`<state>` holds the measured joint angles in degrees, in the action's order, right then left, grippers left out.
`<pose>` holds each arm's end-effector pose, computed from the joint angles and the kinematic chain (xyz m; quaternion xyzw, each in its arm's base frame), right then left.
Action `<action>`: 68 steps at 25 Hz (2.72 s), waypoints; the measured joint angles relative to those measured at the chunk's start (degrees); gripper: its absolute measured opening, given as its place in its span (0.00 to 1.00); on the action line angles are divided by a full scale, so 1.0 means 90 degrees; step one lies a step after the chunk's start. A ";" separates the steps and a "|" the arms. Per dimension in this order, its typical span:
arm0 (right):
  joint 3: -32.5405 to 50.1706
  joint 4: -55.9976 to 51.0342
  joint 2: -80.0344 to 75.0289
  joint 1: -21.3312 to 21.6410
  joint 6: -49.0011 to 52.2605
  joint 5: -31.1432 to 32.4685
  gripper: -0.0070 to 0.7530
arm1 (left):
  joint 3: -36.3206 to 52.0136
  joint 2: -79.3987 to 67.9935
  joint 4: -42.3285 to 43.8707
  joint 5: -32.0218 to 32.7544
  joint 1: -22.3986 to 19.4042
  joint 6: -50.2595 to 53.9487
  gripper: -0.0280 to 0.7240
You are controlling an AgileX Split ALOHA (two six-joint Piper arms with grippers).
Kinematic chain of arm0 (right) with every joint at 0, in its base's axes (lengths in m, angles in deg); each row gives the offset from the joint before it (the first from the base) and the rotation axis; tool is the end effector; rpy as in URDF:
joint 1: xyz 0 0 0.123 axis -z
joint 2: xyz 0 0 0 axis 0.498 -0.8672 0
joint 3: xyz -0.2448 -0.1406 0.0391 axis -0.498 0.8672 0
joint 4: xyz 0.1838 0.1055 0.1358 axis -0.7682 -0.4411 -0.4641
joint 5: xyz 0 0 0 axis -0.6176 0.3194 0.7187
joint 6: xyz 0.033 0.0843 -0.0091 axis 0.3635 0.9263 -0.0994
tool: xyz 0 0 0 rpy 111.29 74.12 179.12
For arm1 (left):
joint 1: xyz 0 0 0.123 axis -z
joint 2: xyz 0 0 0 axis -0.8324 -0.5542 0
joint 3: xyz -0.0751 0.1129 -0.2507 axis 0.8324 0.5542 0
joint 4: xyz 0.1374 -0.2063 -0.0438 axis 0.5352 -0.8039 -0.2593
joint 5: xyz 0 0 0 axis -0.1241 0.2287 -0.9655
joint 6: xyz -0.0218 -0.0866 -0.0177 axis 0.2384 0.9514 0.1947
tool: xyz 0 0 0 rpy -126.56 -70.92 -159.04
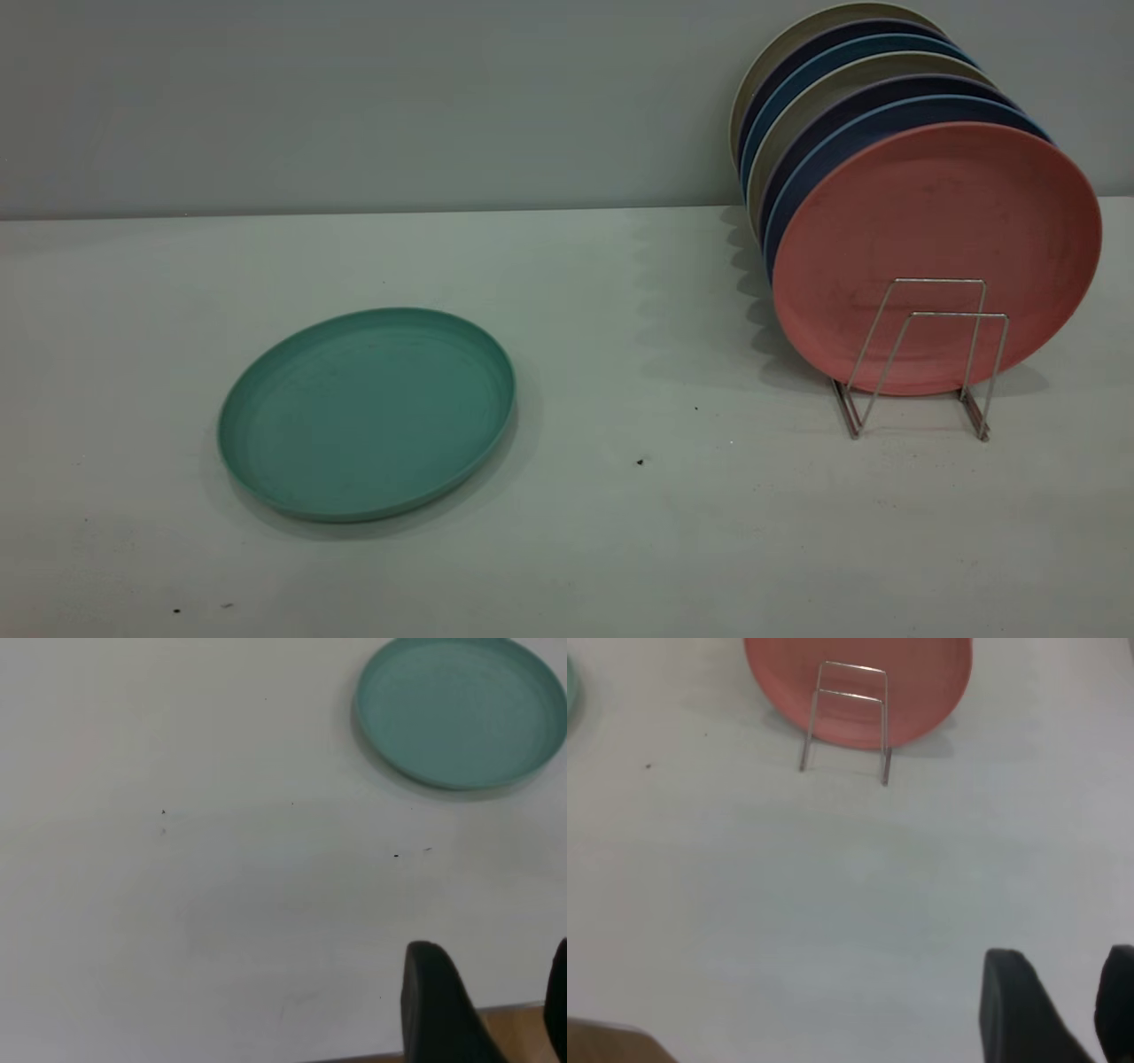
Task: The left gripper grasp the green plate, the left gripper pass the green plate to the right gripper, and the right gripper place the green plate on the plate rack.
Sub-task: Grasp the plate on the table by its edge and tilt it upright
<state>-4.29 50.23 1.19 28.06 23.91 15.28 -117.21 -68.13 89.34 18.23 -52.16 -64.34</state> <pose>-0.0084 0.0054 0.2632 -0.0734 0.8720 0.0108 0.4839 -0.0094 0.0018 0.2675 0.0314 0.8686 -0.0121 0.4944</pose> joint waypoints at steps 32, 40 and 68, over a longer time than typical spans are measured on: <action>0.0000 0.0000 0.0000 0.0000 0.0000 0.0000 0.32 | 0.0000 0.0000 0.0000 0.0000 0.0000 0.0000 0.48; 0.0000 0.0000 0.0000 0.0000 0.0001 0.0000 0.32 | 0.0000 0.0000 0.0000 0.0000 0.0000 0.0000 0.48; -0.0157 -0.0762 -0.0652 0.0000 -0.0296 -0.1346 0.38 | -0.0086 -0.0927 0.0087 -0.0999 0.0002 0.0343 0.58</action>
<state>-5.71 43.37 -4.68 28.06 21.25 3.16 -117.99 -76.48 90.13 9.24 -52.14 -61.25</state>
